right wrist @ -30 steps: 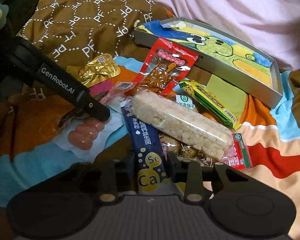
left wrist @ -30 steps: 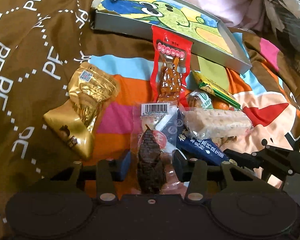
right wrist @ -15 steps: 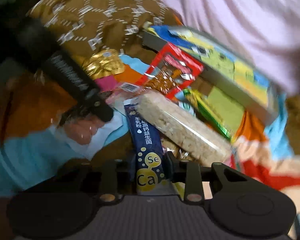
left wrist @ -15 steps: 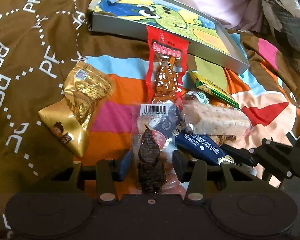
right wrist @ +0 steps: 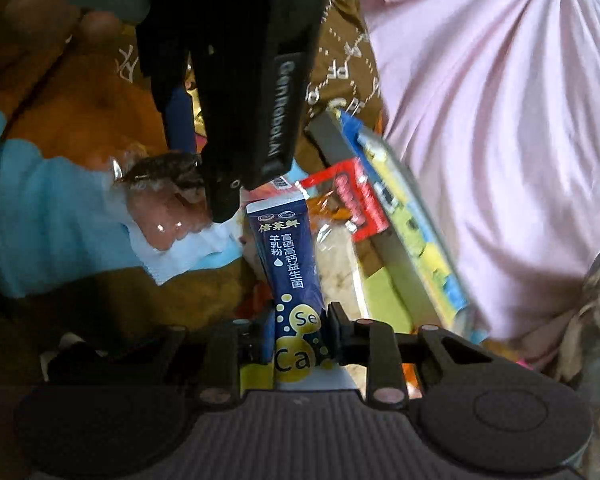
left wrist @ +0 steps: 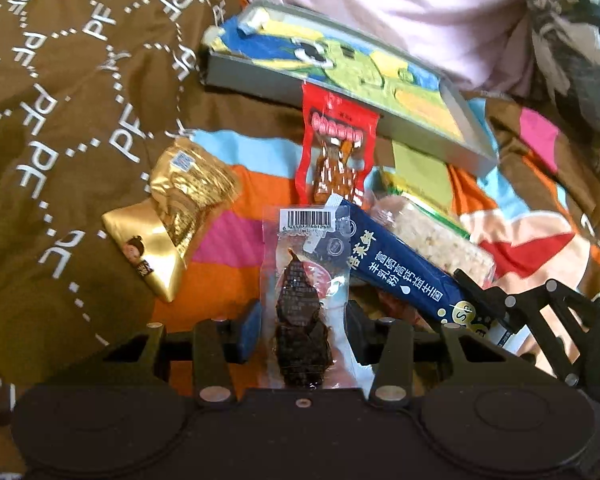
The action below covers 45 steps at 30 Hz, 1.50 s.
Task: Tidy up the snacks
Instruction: 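Grasp the dark jerky pack with left tool while right tool grasps the blue Se Ca stick, then carry both held snacks into the frog-picture tray and open both tools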
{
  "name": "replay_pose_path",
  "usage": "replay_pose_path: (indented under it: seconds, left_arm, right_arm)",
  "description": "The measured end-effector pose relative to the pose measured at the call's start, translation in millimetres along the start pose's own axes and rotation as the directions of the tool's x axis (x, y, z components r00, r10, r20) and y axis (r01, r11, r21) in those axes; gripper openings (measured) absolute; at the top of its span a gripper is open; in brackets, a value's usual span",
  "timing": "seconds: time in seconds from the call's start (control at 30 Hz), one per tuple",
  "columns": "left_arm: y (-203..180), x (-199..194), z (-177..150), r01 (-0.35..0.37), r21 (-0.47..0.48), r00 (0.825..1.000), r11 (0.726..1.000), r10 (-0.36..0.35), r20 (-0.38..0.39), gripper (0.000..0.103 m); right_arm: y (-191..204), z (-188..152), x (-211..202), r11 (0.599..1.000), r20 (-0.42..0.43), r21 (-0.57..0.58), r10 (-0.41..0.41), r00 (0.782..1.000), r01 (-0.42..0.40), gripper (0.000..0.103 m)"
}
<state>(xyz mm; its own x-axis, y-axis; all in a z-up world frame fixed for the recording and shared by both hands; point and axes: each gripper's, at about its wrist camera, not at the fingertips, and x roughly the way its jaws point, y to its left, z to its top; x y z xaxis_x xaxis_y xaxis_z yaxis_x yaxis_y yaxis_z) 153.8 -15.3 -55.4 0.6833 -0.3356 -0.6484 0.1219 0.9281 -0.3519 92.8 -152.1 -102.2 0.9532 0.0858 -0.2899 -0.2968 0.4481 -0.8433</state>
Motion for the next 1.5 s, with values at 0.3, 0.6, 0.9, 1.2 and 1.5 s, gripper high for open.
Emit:
replay_pose_path:
  seconds: [0.3, 0.6, 0.9, 1.2, 1.5]
  left_arm:
    - [-8.1, -28.5, 5.1, -0.025, -0.019, 0.993, 1.000, 0.027, 0.113, 0.046]
    - [-38.9, -39.5, 29.4, -0.025, -0.051, 0.981, 0.998, 0.034, 0.191, 0.046]
    - [-83.0, -11.0, 89.0, -0.044, -0.079, 0.969, 0.996, 0.062, 0.239, 0.047]
    - [-101.6, 43.5, 153.7, -0.132, -0.089, 0.957, 0.987, 0.150, 0.247, 0.047]
    - [-107.8, 99.6, 192.3, -0.129, -0.198, 0.954, 0.972, 0.176, 0.242, 0.047]
  right_arm:
    - [-6.3, 6.3, -14.3, 0.997, 0.078, 0.028, -0.075, 0.994, 0.073, 0.029]
    - [-30.9, 10.8, -12.0, 0.987, 0.097, 0.118, -0.118, 0.988, 0.106, 0.029]
    - [-93.0, -1.6, 38.5, 0.919, 0.006, 0.325, -0.238, 0.971, 0.223, 0.029]
    - [-141.6, -12.7, 94.3, 0.844, -0.054, 0.459, -0.284, 0.957, 0.277, 0.030]
    - [-165.3, -26.2, 144.1, 0.787, -0.072, 0.585, -0.192, 0.979, 0.198, 0.030]
